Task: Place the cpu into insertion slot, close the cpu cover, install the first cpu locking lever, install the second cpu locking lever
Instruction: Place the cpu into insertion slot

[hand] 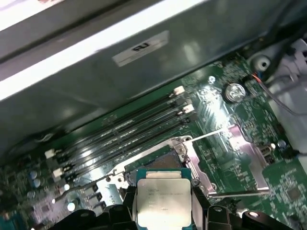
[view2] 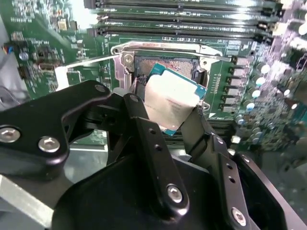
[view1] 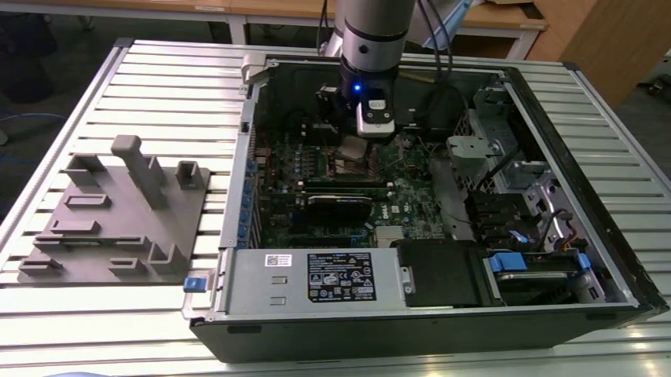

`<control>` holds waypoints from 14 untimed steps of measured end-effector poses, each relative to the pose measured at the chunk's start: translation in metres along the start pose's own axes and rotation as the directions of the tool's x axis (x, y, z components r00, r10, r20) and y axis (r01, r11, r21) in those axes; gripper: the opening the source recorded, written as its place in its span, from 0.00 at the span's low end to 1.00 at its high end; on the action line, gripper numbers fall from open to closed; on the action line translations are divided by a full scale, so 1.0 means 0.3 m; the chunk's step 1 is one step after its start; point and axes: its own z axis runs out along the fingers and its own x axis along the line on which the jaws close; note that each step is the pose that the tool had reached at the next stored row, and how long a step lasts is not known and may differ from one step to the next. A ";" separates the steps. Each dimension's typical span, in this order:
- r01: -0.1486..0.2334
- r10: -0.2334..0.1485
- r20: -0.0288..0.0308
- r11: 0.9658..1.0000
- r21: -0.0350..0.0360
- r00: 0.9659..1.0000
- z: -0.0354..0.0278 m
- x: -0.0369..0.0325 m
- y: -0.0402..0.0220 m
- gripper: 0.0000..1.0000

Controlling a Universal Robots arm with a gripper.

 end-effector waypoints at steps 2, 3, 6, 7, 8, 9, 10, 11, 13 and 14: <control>-0.038 0.038 0.002 0.999 -0.001 0.999 0.000 0.000 0.000 0.54; -0.056 0.056 0.003 0.998 -0.001 0.998 0.001 0.000 0.000 0.54; -0.109 0.109 0.006 0.994 -0.002 0.994 0.001 0.000 0.000 0.54; -0.127 0.127 0.007 0.992 -0.003 0.992 0.002 0.000 0.000 0.54; -0.146 0.146 0.008 0.989 -0.003 0.989 0.002 0.000 0.000 0.54; -0.160 0.160 0.009 0.987 -0.004 0.987 0.002 0.000 0.000 0.54; -0.166 0.167 0.009 0.986 -0.004 0.986 0.002 0.000 0.000 0.54; -0.167 0.167 0.009 0.986 -0.004 0.986 0.002 0.000 0.000 0.54; -0.168 0.168 0.010 0.986 -0.004 0.986 0.002 0.000 0.000 0.54; -0.168 0.168 0.010 0.986 -0.004 0.986 0.002 0.000 0.000 0.54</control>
